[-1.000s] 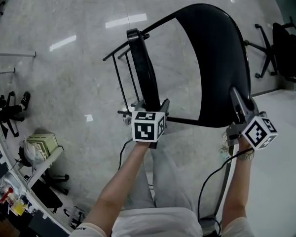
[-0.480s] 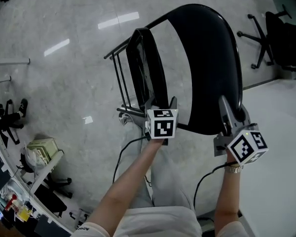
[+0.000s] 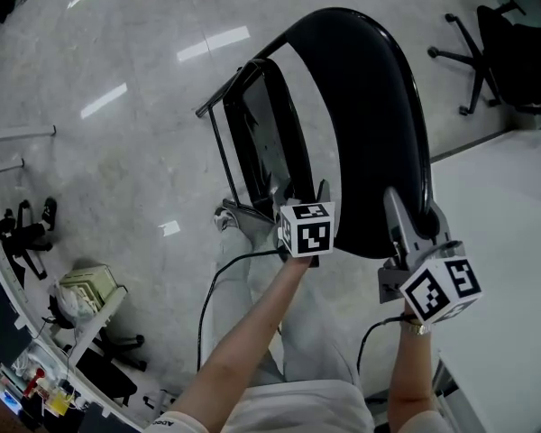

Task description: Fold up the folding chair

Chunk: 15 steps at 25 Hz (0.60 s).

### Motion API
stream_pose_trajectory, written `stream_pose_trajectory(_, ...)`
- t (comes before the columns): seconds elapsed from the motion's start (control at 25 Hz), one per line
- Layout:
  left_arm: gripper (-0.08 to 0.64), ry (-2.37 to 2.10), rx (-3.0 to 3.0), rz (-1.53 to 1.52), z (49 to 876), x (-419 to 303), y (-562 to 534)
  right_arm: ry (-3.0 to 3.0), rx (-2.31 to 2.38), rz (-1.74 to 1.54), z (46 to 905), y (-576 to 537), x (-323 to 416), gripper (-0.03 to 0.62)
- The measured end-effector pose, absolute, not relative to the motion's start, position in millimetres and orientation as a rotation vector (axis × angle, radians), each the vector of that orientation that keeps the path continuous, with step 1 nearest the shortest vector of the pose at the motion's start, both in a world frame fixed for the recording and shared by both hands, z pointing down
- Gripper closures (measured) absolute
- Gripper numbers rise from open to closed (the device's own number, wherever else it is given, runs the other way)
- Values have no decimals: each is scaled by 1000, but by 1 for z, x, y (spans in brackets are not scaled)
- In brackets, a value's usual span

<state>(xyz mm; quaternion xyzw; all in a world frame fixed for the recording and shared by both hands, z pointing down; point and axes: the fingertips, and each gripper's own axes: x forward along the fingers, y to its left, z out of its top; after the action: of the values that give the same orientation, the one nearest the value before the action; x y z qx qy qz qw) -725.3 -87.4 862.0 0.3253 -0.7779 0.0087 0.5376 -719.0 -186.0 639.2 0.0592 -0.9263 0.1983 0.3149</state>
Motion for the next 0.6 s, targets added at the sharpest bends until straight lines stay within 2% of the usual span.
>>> stream_pose_trajectory(0.24, 303, -1881, 785, -61, 861, -731, -84, -2438, 194, 479, 640, -182, -724, 462)
stream_pose_trajectory(0.36, 280, -1826, 850, -76, 858, -728, -78, -2438, 192, 482, 641, -175, -724, 462)
stream_pose_trajectory(0.6, 265, -1812, 1034, -48, 818, -744, -58, -2430, 225, 436, 639, -164, -727, 462)
